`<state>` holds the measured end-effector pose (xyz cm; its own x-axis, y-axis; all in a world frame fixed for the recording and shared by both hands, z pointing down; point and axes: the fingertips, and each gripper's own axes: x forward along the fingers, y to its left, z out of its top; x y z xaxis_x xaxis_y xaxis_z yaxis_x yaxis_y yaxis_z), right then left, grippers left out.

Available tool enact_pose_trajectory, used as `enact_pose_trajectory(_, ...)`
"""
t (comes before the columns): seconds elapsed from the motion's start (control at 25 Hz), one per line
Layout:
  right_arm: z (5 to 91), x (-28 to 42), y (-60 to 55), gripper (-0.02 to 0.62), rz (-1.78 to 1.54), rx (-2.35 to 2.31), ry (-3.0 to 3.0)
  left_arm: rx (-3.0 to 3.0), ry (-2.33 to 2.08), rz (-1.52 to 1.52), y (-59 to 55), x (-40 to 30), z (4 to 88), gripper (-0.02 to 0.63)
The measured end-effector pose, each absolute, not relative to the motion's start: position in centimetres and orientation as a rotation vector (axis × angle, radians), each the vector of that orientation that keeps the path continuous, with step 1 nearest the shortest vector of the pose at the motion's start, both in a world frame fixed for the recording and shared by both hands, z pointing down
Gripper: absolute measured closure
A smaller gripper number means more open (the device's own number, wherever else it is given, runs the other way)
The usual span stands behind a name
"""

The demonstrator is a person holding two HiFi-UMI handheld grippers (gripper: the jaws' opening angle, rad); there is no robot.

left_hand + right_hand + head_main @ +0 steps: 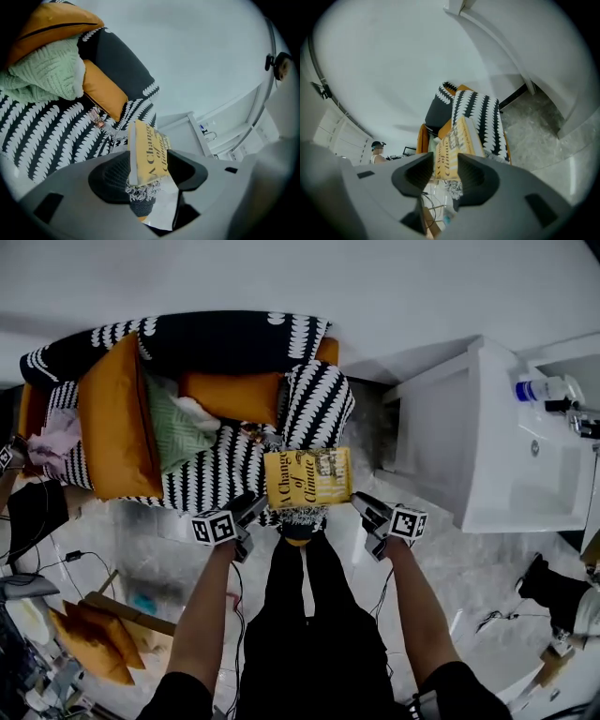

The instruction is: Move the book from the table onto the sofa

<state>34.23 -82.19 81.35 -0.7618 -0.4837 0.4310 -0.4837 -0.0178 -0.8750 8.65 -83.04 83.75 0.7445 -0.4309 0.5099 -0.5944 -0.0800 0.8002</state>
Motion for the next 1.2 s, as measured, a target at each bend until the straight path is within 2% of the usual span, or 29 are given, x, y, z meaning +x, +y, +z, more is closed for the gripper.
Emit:
enact_pose_trajectory(0.04,80.7,34.0,-81.7,0.459,1.95,1.065,-2.208,1.711,-0.811,0.16,-82.7,8.8,82.9,0.357)
enact_pose_trajectory(0.12,79.8,34.0,-80.8,0.519,1.906,1.04,-2.216,1.715,-0.802,0.15,-81.9,9.3,81.2,0.369)
enact_pose_trajectory(0.24,78.1,33.4,-79.8,0.581,1.892,1.007,-2.226,1.716,-0.802,0.15,-80.3,10.1,79.1,0.38)
enact_pose_trajectory(0.36,76.5,33.1,-78.2,0.588,1.884,0.968,-2.221,1.722,-0.787,0.138,-77.8,11.5,76.8,0.434)
enact_pose_trajectory(0.48,74.1,32.0,-77.3,0.588,1.808,0.886,-2.248,1.741,-0.871,0.049,-77.4,11.6,73.7,0.565)
enact_pose_trajectory(0.52,73.2,31.5,-77.0,0.588,1.782,0.856,-2.265,1.743,-0.895,-0.003,-77.4,11.5,72.4,0.575)
enact_pose_trajectory(0.68,71.0,31.1,-76.2,0.588,1.701,0.817,-2.315,1.747,-0.913,-0.14,-76.7,11.6,69.2,0.592)
enact_pose_trajectory(1.2,67.0,31.5,-72.5,0.588,1.623,0.701,-2.404,1.77,-0.859,-0.27,-72.0,12.2,63.8,0.595)
